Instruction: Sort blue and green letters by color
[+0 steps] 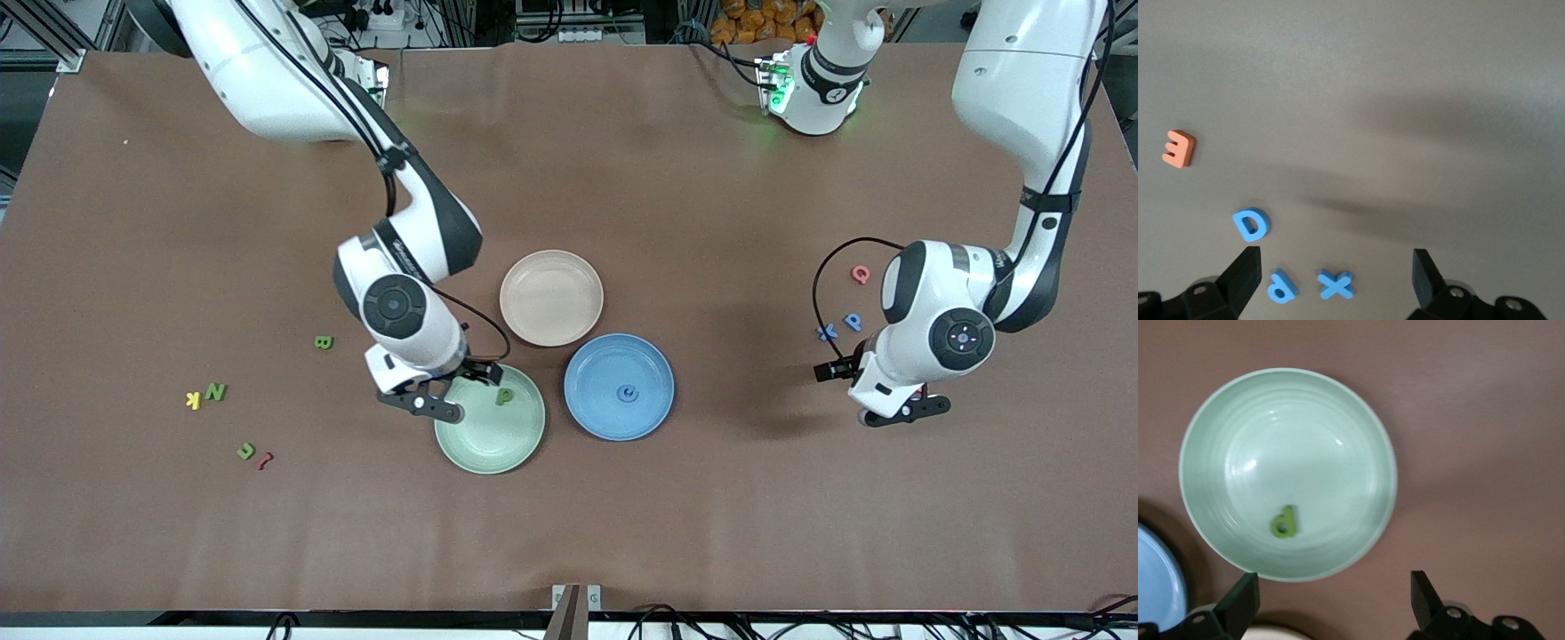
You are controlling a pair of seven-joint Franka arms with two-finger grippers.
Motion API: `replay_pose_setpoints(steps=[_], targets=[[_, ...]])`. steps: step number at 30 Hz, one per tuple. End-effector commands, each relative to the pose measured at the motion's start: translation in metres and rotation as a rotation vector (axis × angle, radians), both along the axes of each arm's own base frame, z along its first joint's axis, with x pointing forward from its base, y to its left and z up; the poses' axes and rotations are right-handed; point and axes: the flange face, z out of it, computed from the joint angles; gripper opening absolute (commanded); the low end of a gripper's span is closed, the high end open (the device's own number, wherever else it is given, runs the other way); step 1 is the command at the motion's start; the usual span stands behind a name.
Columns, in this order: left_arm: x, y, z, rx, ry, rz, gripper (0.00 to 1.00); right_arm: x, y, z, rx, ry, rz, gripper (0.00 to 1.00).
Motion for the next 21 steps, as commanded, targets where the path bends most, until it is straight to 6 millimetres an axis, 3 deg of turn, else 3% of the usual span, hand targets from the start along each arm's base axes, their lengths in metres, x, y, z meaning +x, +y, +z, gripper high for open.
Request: replay_pose_setpoints(steps=[1, 7, 11, 16, 21], targets=[[-0.032, 0.023, 0.008, -0.005, -0.051, -0.071, 1.0, -0.018, -0.043, 0.043, -0.01, 0.023, 0.039, 1.0], [-0.065, 0.052, -0.002, -0.029, -0.146, -0.091, 1.0, -0.034, -0.091, 0.059, -0.019, 0.028, 0.11, 1.0], [-0.073, 0.059, -0.005, -0.032, -0.156, -0.085, 1.0, -0.045, -0.123, 0.06, -0.021, 0.022, 0.146, 1.0], [-0.083, 0.07, -0.021, -0.03, -0.123, -0.023, 1.0, -0.065, -0.163, 0.037, -0.014, -0.005, 0.206, 1.0], [-0.081, 0.101, -0.03, -0.031, -0.114, 0.04, 1.0, -0.087, -0.2, 0.0, -0.001, -0.055, 0.25, 1.0]])
